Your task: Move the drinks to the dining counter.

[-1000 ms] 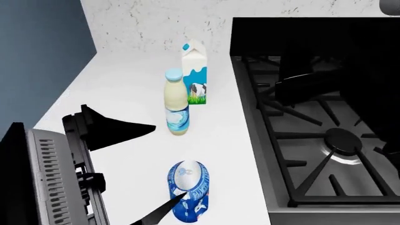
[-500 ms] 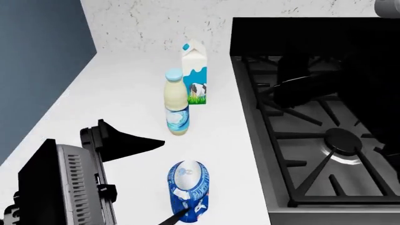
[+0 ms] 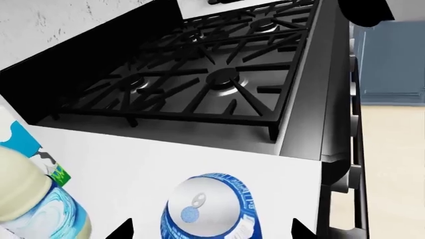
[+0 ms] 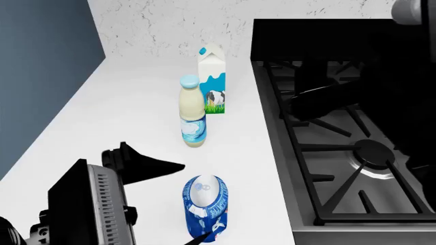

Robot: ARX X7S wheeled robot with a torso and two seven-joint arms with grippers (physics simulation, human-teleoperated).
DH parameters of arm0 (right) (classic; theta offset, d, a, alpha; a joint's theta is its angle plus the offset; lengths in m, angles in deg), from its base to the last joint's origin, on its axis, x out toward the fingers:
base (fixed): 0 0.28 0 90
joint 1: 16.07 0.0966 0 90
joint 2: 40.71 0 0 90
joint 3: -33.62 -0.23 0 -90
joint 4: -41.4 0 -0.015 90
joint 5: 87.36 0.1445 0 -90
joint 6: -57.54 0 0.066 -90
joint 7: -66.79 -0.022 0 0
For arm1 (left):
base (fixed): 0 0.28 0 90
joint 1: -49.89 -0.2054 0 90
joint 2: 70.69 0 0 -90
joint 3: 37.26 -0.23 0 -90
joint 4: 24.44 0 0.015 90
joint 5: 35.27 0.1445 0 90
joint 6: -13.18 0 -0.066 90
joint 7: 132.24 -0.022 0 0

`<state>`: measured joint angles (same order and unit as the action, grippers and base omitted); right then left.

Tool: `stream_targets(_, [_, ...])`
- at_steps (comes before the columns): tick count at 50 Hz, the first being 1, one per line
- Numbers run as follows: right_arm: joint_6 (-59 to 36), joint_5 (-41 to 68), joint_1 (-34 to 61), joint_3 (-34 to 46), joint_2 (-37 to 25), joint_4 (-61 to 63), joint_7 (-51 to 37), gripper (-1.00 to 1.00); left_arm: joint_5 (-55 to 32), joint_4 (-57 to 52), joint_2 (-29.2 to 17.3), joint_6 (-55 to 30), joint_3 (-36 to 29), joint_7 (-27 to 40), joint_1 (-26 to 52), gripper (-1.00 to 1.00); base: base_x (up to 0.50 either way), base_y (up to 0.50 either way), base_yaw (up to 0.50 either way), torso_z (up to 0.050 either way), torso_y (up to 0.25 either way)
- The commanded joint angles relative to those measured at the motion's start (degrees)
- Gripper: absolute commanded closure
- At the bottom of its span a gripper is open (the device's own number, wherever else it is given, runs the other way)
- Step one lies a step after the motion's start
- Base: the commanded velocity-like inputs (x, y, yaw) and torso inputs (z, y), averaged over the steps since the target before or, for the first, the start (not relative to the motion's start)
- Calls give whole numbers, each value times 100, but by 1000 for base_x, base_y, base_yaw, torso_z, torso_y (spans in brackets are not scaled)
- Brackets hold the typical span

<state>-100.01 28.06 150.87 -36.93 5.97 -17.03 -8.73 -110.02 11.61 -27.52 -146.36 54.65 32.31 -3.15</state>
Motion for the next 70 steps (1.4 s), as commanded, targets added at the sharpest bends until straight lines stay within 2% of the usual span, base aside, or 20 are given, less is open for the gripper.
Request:
stream_targets(1, [18, -62, -22, 39, 8, 11, 87, -100, 466, 38, 38, 116, -206, -235, -194, -100, 0, 0, 0, 0, 0])
stream_targets(9, [14, -207, -118, 30, -3, 13, 201, -100, 996, 196, 123, 259, -573, -484, -262, -100, 0, 0, 0, 0, 0])
stream_targets(25, [95, -155, -138, 35, -68, 106, 230, -100, 1244, 353, 144, 405, -828, -647, -299, -100, 0, 0, 0, 0, 0])
stream_targets(53, [242, -63, -229, 36, -231, 255, 247, -100, 2312, 938, 387, 1028, -1643, -1106, -347, -100, 0, 0, 0, 0, 0])
stream_targets(54, [252, -25, -186, 52, -229, 249, 222, -100, 2306, 940, 386, 1038, -1628, -1099, -353, 100, 0, 0, 0, 0, 0])
stream_targets(70, [299, -52, -165, 155, -159, 268, 235, -100, 2193, 735, 395, 1321, -1146, -692, -662, 100, 0, 0, 0, 0, 0])
